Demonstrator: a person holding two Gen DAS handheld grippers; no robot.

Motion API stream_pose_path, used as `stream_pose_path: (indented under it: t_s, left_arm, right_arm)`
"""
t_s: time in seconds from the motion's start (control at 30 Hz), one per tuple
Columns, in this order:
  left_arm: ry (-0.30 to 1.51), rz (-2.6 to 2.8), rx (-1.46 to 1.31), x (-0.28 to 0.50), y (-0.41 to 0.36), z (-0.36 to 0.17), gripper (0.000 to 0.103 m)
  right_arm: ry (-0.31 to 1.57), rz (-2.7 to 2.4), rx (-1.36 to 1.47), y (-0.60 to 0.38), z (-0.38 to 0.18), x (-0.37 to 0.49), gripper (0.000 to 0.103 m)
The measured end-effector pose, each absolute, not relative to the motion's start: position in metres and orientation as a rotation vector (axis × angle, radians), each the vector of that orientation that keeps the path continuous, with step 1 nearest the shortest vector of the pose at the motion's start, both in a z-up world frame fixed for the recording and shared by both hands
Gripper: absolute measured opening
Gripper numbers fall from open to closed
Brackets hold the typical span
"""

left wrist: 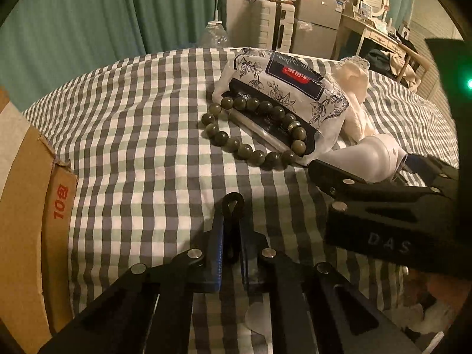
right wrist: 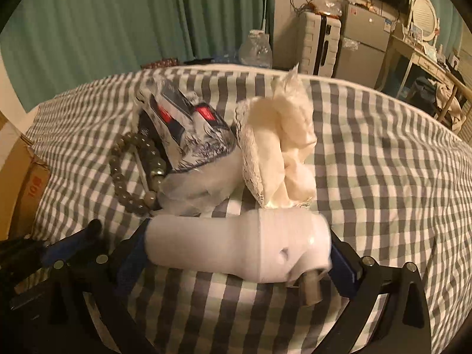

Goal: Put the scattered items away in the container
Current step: 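Grasp the black hair tie with the left tool while the right grasps the white bottle, then carry the hair tie and white bottle into the cardboard box and release them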

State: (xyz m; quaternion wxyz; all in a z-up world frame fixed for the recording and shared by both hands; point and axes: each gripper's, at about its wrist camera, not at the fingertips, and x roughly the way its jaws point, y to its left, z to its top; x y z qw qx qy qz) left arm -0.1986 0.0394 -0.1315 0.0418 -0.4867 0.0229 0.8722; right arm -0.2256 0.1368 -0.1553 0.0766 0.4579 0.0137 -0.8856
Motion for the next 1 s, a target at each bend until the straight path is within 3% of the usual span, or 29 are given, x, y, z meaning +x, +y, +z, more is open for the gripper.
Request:
stream_pose_path:
  t_s: [0.6, 1.0]
  left_arm:
    - [0.018, 2.642, -1.513, -0.132, 0.007, -0.105, 0.008]
    - [-0.1, 2.657, -1.359, -0.09, -0.007, -0.021, 0.008]
  right_arm:
    - [-0.002, -2.72, 1.21, 0.154, -0.103, -0.166, 0.101]
    - [-0.113, -2.751, 1.128, 0.172, -0.054, -0.094, 0.101]
